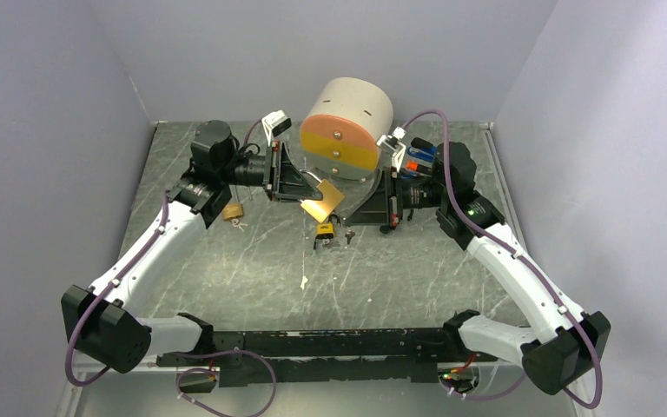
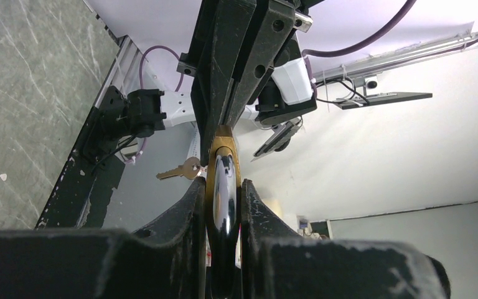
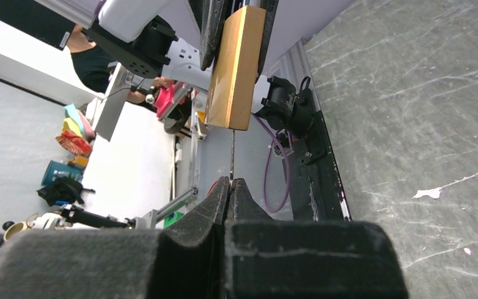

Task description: Unlock with the key

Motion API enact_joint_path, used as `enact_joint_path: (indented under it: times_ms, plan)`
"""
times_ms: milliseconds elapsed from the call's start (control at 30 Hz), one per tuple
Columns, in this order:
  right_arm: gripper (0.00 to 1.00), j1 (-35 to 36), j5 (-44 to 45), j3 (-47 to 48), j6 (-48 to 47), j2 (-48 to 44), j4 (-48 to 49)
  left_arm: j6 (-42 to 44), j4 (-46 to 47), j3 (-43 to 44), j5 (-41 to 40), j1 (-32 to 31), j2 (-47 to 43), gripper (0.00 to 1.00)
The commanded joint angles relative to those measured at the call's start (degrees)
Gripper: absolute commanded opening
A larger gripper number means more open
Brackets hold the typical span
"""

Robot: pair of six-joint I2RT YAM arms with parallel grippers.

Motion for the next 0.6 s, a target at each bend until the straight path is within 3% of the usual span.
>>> enact_joint_path:
  times_ms: [0,267,567]
  plan:
    - [0.0,-0.1,-0.26,0.95,1.32,-1.15,7.57,3.37,0.6,0.8,0.61,-1.14,-1.82,0.03]
    - [0.0,-0.11,-0.23,0.47,-2.59,-1.9,1.11,4.41,0.59,0.97,-2.37,-1.15,-1.96,0.03]
    - [0.0,-0.06,0.55,-1.25,-2.61,-3.02,1.13,2.7,3.96,0.25,-1.36,-1.34,-2.17,0.03]
